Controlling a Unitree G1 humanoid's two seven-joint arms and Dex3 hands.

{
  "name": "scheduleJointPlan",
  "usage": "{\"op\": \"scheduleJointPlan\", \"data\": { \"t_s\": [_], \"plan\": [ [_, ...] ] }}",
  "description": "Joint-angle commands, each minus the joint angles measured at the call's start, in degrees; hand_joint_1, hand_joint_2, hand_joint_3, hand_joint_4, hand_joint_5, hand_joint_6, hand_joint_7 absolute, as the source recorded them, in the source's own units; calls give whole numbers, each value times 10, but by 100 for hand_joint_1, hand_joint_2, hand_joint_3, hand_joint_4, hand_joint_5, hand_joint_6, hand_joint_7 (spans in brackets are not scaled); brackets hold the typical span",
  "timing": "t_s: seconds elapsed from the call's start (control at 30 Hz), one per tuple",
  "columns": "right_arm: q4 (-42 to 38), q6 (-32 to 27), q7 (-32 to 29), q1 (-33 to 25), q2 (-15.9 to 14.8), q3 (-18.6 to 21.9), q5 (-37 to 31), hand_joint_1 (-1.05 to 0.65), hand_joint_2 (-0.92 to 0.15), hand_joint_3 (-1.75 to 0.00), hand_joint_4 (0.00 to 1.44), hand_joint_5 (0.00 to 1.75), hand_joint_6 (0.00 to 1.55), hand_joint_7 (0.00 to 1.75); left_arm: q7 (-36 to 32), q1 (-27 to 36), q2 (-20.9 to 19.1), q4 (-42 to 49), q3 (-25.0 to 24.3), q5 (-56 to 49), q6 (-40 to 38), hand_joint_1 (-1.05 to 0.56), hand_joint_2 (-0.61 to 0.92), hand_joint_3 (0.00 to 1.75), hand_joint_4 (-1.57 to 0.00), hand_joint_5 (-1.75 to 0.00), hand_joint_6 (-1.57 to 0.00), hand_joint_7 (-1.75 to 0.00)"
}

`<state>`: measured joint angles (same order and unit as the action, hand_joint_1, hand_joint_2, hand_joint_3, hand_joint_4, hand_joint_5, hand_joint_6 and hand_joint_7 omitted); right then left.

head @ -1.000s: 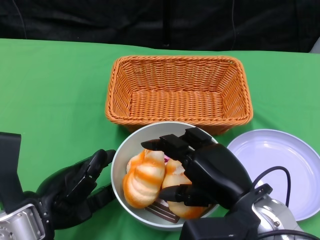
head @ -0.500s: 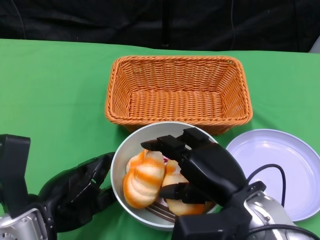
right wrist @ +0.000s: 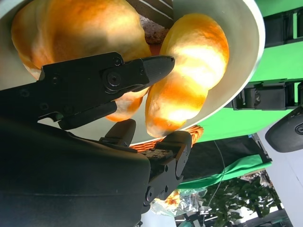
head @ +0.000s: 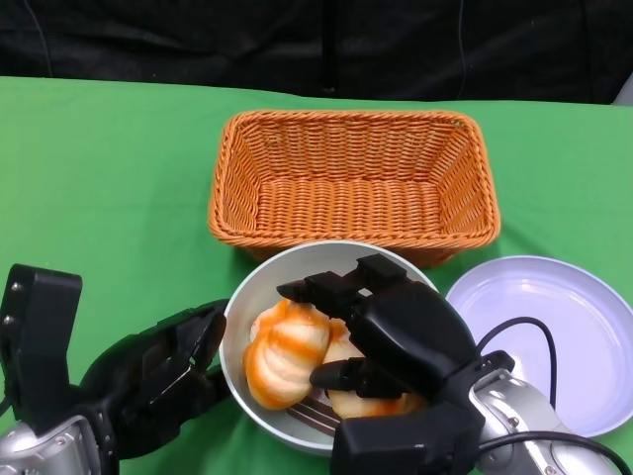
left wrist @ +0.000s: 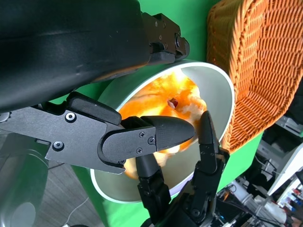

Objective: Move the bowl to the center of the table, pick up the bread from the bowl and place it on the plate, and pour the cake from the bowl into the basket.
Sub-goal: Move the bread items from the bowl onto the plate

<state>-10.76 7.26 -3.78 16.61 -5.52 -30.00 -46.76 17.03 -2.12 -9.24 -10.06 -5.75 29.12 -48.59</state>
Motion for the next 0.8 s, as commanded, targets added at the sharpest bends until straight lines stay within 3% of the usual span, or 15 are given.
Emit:
{"op": "scheduleJointPlan", "data": {
  "t_s": [0.03, 0.37, 0.43, 0.5, 0.57, 0.6, 0.63, 0.67, 0.7, 0.8],
  "plan": [
    [-29, -23, 6, 31, 13, -15, -12, -51, -91, -2, 10, 92, 26, 35, -21, 4, 2, -8, -13, -6, 6, -69, 92, 62, -9, -13, -11, -1],
    [-48, -27, -18, 39, 12, -25, -11, -47, -90, 0, 14, 92, 35, 33, -27, 5, 0, -9, -13, -8, 12, -69, 92, 65, -10, -17, -11, -1],
    [-58, -21, -33, 40, 10, -27, -15, -44, -90, 0, 20, 91, 41, 33, -35, 6, 2, -13, -12, -13, 12, -69, 92, 64, -9, -17, -13, -1],
    [-74, -5, -56, 43, 8, -28, -14, -42, -90, 0, 46, 94, 64, 40, -46, 7, 5, -19, -10, -19, 9, -71, 92, 61, -7, -17, -13, -2],
    [-89, 14, -73, 46, 7, -28, -7, -39, -90, 0, 64, 108, 82, 42, -55, 8, 7, -25, -5, -26, 9, -72, 92, 60, -6, -17, -14, -2],
    [-96, 21, -78, 48, 7, -27, -5, -36, -89, 0, 79, 146, 98, 45, -57, 8, 6, -27, -2, -30, 9, -72, 92, 60, -6, -17, -15, -2],
    [-100, 26, -81, 49, 6, -27, -4, -35, -89, 0, 84, 160, 103, 46, -57, 9, 6, -28, -1, -32, 9, -73, 92, 60, -6, -18, -15, -2],
    [-99, 26, -84, 50, 3, -30, -10, -34, -88, 0, 86, 167, 106, 47, -56, 9, 5, -30, 0, -34, 10, -73, 92, 60, -6, -18, -15, -3],
    [-97, 27, -87, 51, 1, -32, -15, -33, -90, -3, 95, 172, 105, 58, -55, 9, 6, -30, 0, -34, 11, -73, 92, 60, -5, -18, -15, -2],
    [-92, 30, -92, 51, -4, -34, -20, -33, -91, -4, 99, 174, 98, 69, -53, 9, 8, -29, -4, -30, 10, -73, 92, 60, -4, -18, -16, -2]
  ]
}}
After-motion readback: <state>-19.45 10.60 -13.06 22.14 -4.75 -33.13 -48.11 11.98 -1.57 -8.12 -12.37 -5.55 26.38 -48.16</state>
